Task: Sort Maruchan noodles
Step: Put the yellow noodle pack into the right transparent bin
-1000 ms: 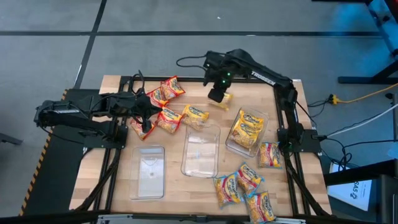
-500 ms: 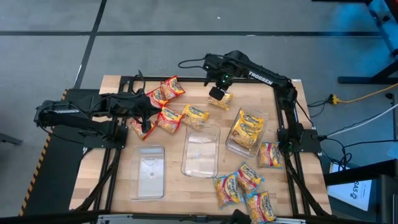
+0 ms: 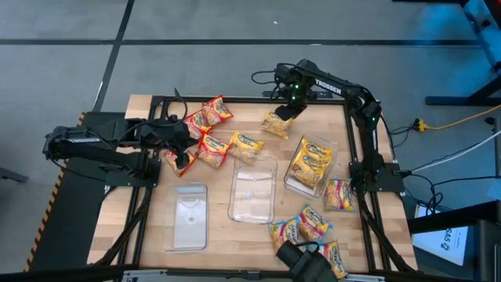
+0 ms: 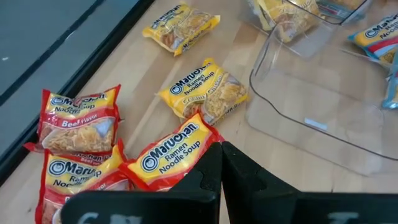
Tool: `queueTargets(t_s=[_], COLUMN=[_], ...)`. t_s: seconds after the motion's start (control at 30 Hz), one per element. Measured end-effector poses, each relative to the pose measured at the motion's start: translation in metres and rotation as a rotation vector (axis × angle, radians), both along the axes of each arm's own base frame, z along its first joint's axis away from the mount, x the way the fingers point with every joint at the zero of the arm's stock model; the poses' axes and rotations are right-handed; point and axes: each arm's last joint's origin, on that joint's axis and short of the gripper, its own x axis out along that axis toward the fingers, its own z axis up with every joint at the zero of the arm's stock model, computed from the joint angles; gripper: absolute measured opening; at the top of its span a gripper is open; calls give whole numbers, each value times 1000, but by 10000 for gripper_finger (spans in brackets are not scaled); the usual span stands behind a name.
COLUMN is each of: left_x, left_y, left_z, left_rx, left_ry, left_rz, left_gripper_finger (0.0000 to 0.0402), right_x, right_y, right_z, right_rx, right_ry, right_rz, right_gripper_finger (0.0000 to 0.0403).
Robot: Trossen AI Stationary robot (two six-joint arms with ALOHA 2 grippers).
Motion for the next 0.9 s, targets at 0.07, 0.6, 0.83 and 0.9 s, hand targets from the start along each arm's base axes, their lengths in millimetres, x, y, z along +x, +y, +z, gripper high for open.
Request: queueTargets(t_s=[0.07,0.6,0.83,0.9], left_x=[0,2,2,2], left_y=[0,1,1,1], left_z=[0,3,3,3], left_rx=[9,4,0,-5], left_ry=[0,-43,-45,-47], left_rz=[12,56,58,62], left_gripper_finger=[0,0,0,0], right_x=[1,19,22,23], right_y=[-4,-22,-24,-25], right_z=[-7,-8,-19,-22], right_rx=[14,-142,-186,-183], right_ry=[-57,-276,-205,-203], right_rz=[-4,13,-4,-19], right_gripper_finger=[23,34,136,170])
